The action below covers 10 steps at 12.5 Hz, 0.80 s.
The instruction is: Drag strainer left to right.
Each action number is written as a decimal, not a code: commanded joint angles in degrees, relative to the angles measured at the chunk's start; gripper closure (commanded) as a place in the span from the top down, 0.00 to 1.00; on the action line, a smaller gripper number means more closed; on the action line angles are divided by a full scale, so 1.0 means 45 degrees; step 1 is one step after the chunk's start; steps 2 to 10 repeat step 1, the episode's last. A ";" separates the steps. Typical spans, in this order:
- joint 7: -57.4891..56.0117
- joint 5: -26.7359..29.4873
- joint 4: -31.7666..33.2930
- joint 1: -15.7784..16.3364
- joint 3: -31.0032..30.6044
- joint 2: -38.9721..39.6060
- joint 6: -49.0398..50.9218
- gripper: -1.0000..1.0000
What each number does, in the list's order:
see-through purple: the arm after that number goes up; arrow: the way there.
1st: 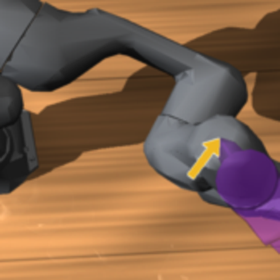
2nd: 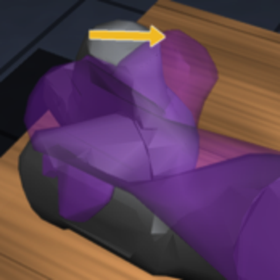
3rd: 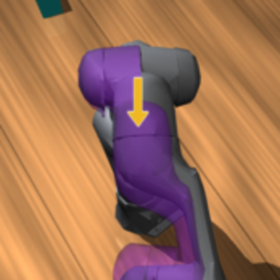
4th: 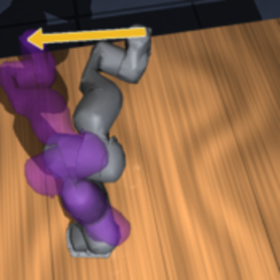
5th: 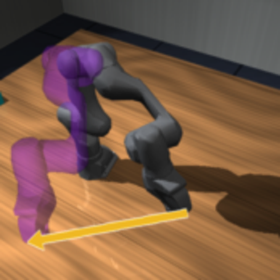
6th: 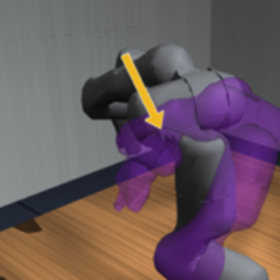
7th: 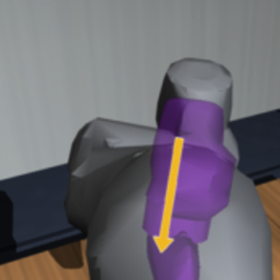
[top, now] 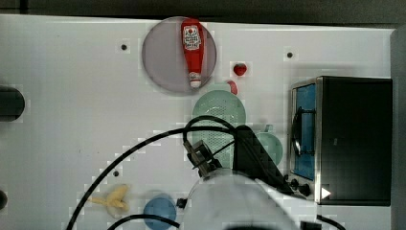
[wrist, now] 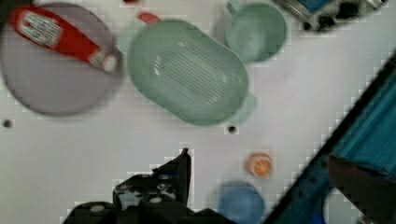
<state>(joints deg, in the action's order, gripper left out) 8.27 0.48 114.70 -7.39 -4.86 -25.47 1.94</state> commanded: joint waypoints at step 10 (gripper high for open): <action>-0.0787 0.0073 0.0392 -0.0170 0.0060 0.0582 0.0633 1.00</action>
